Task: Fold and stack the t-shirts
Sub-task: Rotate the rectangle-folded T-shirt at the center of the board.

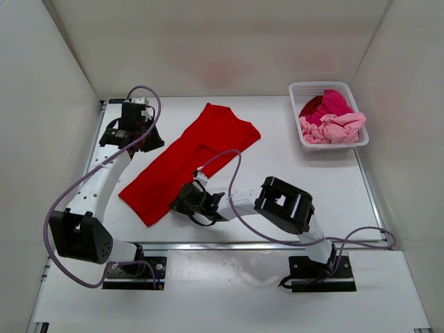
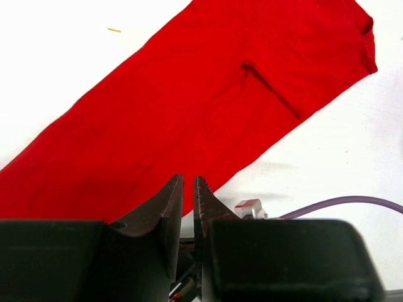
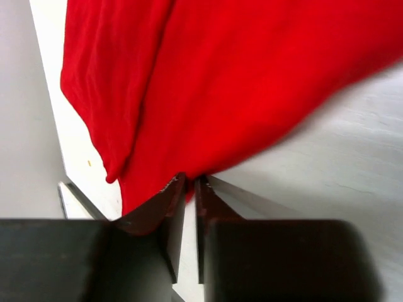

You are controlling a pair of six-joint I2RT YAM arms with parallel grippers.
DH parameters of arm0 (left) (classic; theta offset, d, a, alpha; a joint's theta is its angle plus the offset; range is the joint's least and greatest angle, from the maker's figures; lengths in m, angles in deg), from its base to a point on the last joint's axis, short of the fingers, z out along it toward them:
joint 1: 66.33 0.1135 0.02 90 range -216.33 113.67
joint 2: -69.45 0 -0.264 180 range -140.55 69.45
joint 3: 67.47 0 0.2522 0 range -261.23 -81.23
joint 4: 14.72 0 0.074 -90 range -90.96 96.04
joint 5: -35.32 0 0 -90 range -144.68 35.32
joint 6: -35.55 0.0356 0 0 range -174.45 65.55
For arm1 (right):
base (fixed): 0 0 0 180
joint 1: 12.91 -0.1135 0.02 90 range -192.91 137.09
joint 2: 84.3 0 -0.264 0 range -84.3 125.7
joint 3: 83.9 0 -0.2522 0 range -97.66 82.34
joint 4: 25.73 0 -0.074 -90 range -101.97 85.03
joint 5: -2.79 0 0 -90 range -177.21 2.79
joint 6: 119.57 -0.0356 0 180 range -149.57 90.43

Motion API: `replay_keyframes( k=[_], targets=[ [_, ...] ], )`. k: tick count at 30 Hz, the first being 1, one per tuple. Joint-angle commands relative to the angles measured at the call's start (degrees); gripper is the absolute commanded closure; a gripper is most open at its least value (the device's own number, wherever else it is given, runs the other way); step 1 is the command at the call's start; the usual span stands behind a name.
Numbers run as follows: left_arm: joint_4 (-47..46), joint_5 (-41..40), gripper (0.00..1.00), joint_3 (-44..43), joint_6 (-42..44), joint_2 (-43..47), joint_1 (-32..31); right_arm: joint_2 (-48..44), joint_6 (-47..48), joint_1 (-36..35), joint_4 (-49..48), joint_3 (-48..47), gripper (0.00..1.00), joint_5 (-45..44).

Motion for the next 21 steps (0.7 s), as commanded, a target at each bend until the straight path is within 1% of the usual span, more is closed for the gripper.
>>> replay_keyframes(
  k=[1,2,3,4,6,7,8,9,10,11,12,13,14,15,16,17,18,21],
  targets=[
    [-0.1,0.1,0.76,0.2,1.1,0.3,0.1,-0.6,-1.5,0.8,3.2,4.4,0.96,-1.6],
    [-0.1,0.3,0.76,0.2,1.3,0.2,-0.2,-1.2,-0.8,0.6,3.3,5.4,1.0,-1.5],
    [-0.2,0.7,0.76,0.3,1.7,0.0,-0.4,-2.0,-0.9,0.8,3.2,6.4,1.0,-1.6],
    [-0.3,1.5,0.75,0.8,1.4,-0.2,-0.5,-4.4,0.0,1.1,3.2,9.3,0.99,-1.4],
    [-1.4,2.6,0.73,2.3,1.5,-0.5,-0.7,-10.8,1.0,1.6,0.9,15.6,1.0,-1.5],
    [-1.3,2.8,0.72,3.4,1.7,-0.3,-1.2,-12.8,1.3,1.8,0.0,20.6,1.0,-1.6],
    [-1.6,3.0,0.72,4.4,2.1,-0.4,-1.7,-16.7,1.9,2.1,0.3,25.5,1.0,-1.1],
    [-1.9,3.1,0.68,4.9,2.5,-0.5,-2.1,-21.6,2.7,3.0,1.3,28.0,1.0,-1.3],
    [-1.9,3.2,0.64,6.2,2.7,-0.5,-2.7,-23.7,3.3,3.5,0.8,32.9,1.0,-0.2],
    [-2.9,4.7,0.62,8.1,2.8,0.0,-2.8,-28.5,4.2,5.1,1.0,37.8,1.0,1.8],
    [-4.1,7.1,0.57,9.8,2.8,-0.9,-2.6,-33.2,4.2,6.4,2.1,42.3,0.99,2.4],
    [-4.9,7.8,0.53,10.5,2.8,-1.1,-2.1,-35.4,4.6,7.2,2.3,44.2,1.0,4.3],
    [-5.8,9.3,0.5,11.7,2.0,-1.6,-2.2,-39.6,5.1,9.2,3.5,47.6,0.99,6.0],
    [-7.2,10.1,0.47,12.2,1.9,-2.2,-1.8,-43.9,6.2,10.0,4.9,48.6,1.0,6.4],
    [-8.8,10.6,0.45,12.6,1.2,-2.9,-2.8,-48.2,7.2,11.4,7.5,50.8,1.0,6.9],
    [-9.6,10.5,0.44,12.4,0.8,-3.4,-2.9,-50.3,7.7,12.0,10.8,51.0,0.99,6.8],
    [-10.6,10.6,0.42,12.0,0.4,-4.8,-3.4,-53.4,8.6,12.9,12.5,51.0,1.0,6.5],
    [-15.0,13.1,0.37,10.1,-2.3,-9.1,-4.5,-59.5,11.5,17.4,19.1,51.2,1.0,8.1]
  ],
)
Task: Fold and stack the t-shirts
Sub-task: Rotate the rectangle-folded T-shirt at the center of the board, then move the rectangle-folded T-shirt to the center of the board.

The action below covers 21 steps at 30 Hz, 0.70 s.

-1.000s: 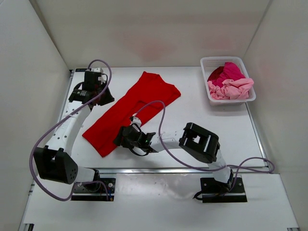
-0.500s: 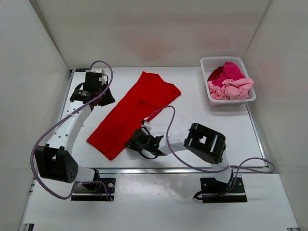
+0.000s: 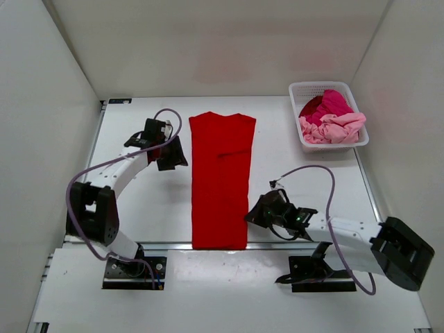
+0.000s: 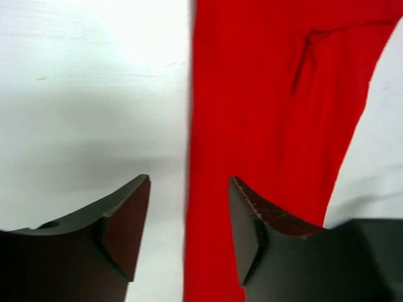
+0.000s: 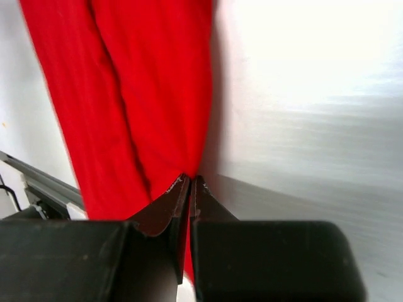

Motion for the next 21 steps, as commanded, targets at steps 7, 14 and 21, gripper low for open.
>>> replay_keyframes(
  k=[7,14,21],
  targets=[
    [-9.5,11.8,0.38,0.1,-2.8,-4.8,-1.1,-15.7,11.0,8.5,18.9,-2.1,0.52,6.1],
    [-5.9,12.5,0.36,6.9,-1.1,-0.1,2.1,-13.6,15.2,11.6,18.2,-0.7,0.52,13.4],
    [-13.7,11.3,0.32,-4.5,-7.1,-13.9,-0.8,-11.0,19.3,14.7,19.8,-5.4,0.54,16.5]
  ],
)
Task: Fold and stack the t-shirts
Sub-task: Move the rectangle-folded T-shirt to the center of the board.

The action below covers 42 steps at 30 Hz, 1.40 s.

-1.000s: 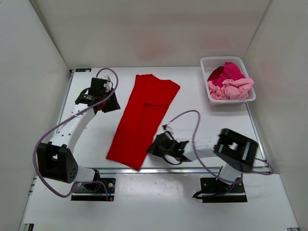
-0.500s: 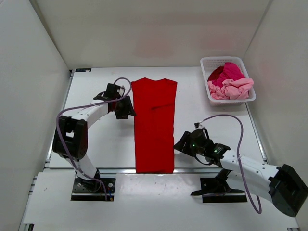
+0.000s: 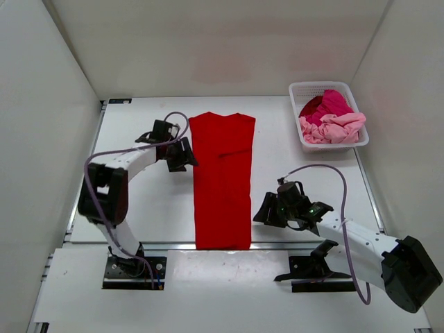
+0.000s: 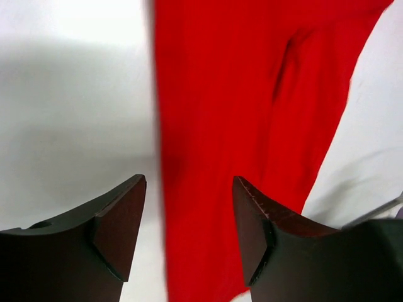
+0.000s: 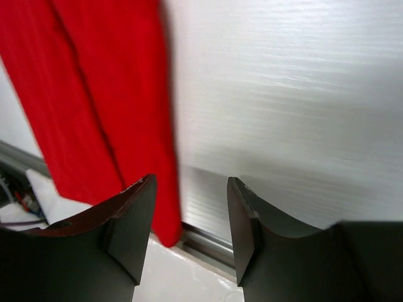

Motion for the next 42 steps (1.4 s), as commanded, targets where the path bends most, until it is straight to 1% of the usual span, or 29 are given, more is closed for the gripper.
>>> replay_keyframes(
  k=[1,4,6,7,9,12,13,14,15,17,20,22,26,29,31,32,33,34,35,37,39,40,41,42],
  targets=[
    [-7.0,1.0,0.32,-7.0,-4.1,-5.3,-0.1,-0.3,3.4,-0.4,0.0,-4.3,0.54,2.8],
    [-8.4,-0.5,0.32,-13.1,-6.3,-11.2,0.6,-0.2,3.0,-0.8,0.1,-5.3,0.54,3.1],
    [-7.1,-1.7,0.32,-20.4,-5.6,-17.2,0.0,-0.1,2.4,-1.6,0.0,-5.5,0.54,3.4],
    [-5.6,-3.6,0.32,-22.4,-5.6,-19.9,-0.4,-0.5,1.9,-1.8,-0.6,-5.7,0.54,3.7],
    [-3.0,-7.3,0.32,-30.3,-4.3,-23.8,-1.6,-0.3,0.9,-1.4,-1.2,-5.6,0.54,4.7],
    [0.0,-11.8,0.33,-36.2,-5.2,-29.3,-1.4,0.9,1.9,0.2,-2.3,-6.7,0.54,5.9],
    [-0.5,-13.1,0.32,-38.0,-6.6,-30.6,-1.3,1.3,2.2,0.8,-2.3,-7.5,0.55,6.2],
    [-0.4,-13.5,0.33,-38.7,-6.8,-31.3,-1.1,1.6,2.9,1.5,-2.1,-7.5,0.55,6.4],
    [0.2,-14.3,0.35,-41.1,-7.3,-33.0,-0.7,2.0,3.0,2.2,-1.9,-8.4,0.55,6.8],
    [1.8,-17.2,0.36,-45.0,-7.1,-35.5,-0.2,2.0,3.2,3.6,-2.1,-9.3,0.56,7.4],
    [2.4,-17.9,0.36,-50.7,-6.7,-38.4,0.7,3.0,3.9,5.5,-2.2,-9.5,0.56,9.3],
    [2.6,-17.0,0.35,-55.0,-7.0,-40.8,0.7,3.2,4.5,6.5,-3.2,-9.2,0.56,10.7],
    [3.1,-15.7,0.41,-59.8,-6.9,-45.2,0.6,5.4,5.1,8.5,-5.0,-8.6,0.57,12.1],
    [3.0,-14.3,0.42,-62.9,-7.6,-48.4,0.1,6.9,6.4,9.8,-5.3,-9.9,0.57,13.2],
    [5.3,-14.8,0.42,-69.2,-8.3,-54.1,-0.2,8.2,7.9,10.8,-4.7,-11.0,0.57,13.9],
    [6.6,-14.2,0.42,-76.1,-9.1,-56.1,-0.1,8.6,8.1,10.9,-4.6,-11.6,0.57,14.3],
    [9.0,-13.8,0.43,-84.1,-10.5,-60.1,0.2,9.0,8.7,11.6,-4.3,-12.2,0.57,14.6],
    [10.2,-12.6,0.45,-87.6,-13.1,-63.9,0.5,9.4,8.9,11.7,-4.3,-12.4,0.57,14.9],
    [9.7,-12.0,0.46,-91.4,-14.5,-65.0,1.2,9.4,8.9,12.2,-4.3,-12.3,0.57,14.9],
    [3.7,-8.7,0.54,-88.9,-19.4,-64.0,2.5,9.6,9.4,12.1,-4.3,-12.2,0.57,14.8],
    [-1.6,-9.4,0.54,-81.1,-20.1,-61.6,3.4,9.6,9.5,12.4,-4.1,-12.1,0.57,13.8],
    [-2.5,-10.0,0.51,-80.3,-19.7,-60.7,3.3,9.4,9.5,12.4,-4.1,-11.9,0.57,14.2],
    [-2.2,-10.3,0.43,-81.7,-19.0,-60.9,3.6,9.2,9.4,12.4,-4.1,-12.0,0.57,14.3],
    [0.4,-10.6,0.39,-84.9,-17.6,-61.2,3.8,8.9,9.6,12.2,-4.4,-12.0,0.55,14.1]
  ],
)
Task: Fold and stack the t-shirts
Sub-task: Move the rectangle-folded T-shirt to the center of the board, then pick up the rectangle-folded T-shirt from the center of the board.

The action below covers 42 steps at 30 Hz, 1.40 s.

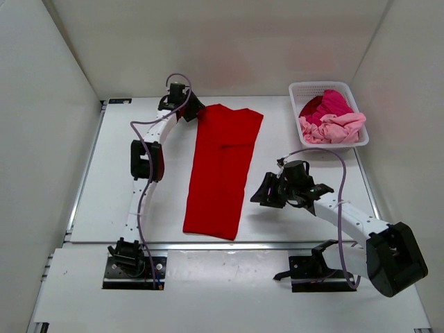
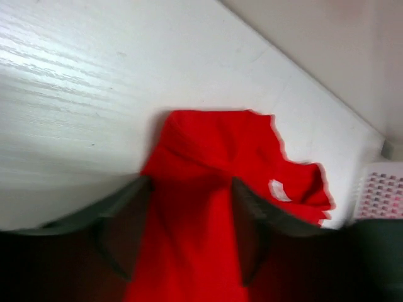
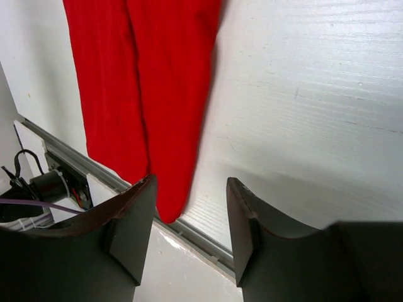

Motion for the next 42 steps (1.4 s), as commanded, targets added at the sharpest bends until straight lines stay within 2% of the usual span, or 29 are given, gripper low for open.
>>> replay_keyframes(
  k=[1,2,5,8,10,11,12,13,14,15,17,19,21,22,24,25,27,33,37,42],
  targets=[
    [4.4,-2.9,0.3,-5.8,1.9,2.1,1.8,-1.4,1.1,0.4,-1.7,-1.2,0.54,0.5],
    [5.6,-3.5,0.18,-7.2,3.2,2.0,1.9,-1.5,1.4,0.1,-1.7,-1.2,0.52,0.4],
    [10.9,-6.6,0.02,-7.3,8.1,7.8,3.3,-2.5,2.4,-0.5,-0.4,-2.4,0.49,-0.6],
    [17.9,-9.3,0.02,-5.5,13.0,16.6,3.3,-3.9,2.2,-4.7,1.5,-2.4,0.49,-4.3],
    [20.7,-8.9,0.07,1.1,13.9,22.7,3.6,-5.1,0.3,-7.7,1.2,0.1,0.5,-5.3],
    [21.2,-7.7,0.19,4.0,14.9,27.9,3.7,-6.7,-1.2,-11.0,1.6,0.8,0.52,-5.9],
    [21.0,-7.4,0.32,12.2,15.8,30.5,4.0,-7.5,-2.3,-12.4,1.4,2.3,0.54,-8.3],
    [19.0,-4.9,0.6,22.2,17.0,37.2,4.2,-9.1,-3.8,-15.9,1.7,3.7,0.58,-11.0],
    [14.7,-1.5,0.79,34.3,17.6,44.8,4.9,-11.4,-5.4,-18.6,2.1,5.2,0.63,-12.8],
    [11.7,0.2,0.9,41.1,17.0,48.5,5.4,-12.2,-6.7,-19.5,2.2,5.9,0.65,-13.4],
    [1.7,6.8,0.92,64.1,15.8,64.0,8.2,-15.9,-9.1,-21.7,2.5,9.4,0.85,-14.2],
    [1.6,7.0,0.86,76.1,16.8,73.0,7.7,-18.4,-10.6,-22.9,2.8,11.2,0.84,-15.5],
    [4.5,2.2,0.77,84.2,19.5,82.4,3.1,-20.1,-11.6,-24.0,3.2,12.3,0.78,-17.0],
    [4.8,1.4,0.73,89.6,19.9,84.2,-0.3,-20.2,-11.4,-24.2,3.2,12.8,0.75,-16.7],
    [6.2,3.1,0.55,96.8,19.7,90.0,-4.0,-19.6,-11.8,-24.6,2.7,12.4,0.68,-16.3],
    [8.0,3.8,0.49,100.4,19.3,91.5,-3.9,-18.8,-12.7,-25.9,2.3,12.3,0.68,-16.5],
    [10.9,0.8,0.45,105.6,19.1,97.4,-3.7,-17.9,-13.6,-28.2,1.5,12.2,0.65,-18.1],
    [14.0,3.3,0.38,117.4,15.0,105.8,-4.9,-10.5,-17.2,-32.7,-4.9,11.2,0.6,-18.7],
    [11.1,8.7,0.32,123.7,11.8,109.5,-6.0,-5.4,-16.7,-33.0,-6.9,9.4,0.6,-18.4],
    [7.5,9.8,0.3,126.9,9.6,111.5,-6.0,-3.5,-17.4,-31.7,-12.0,9.4,0.6,-16.6]
  ],
)
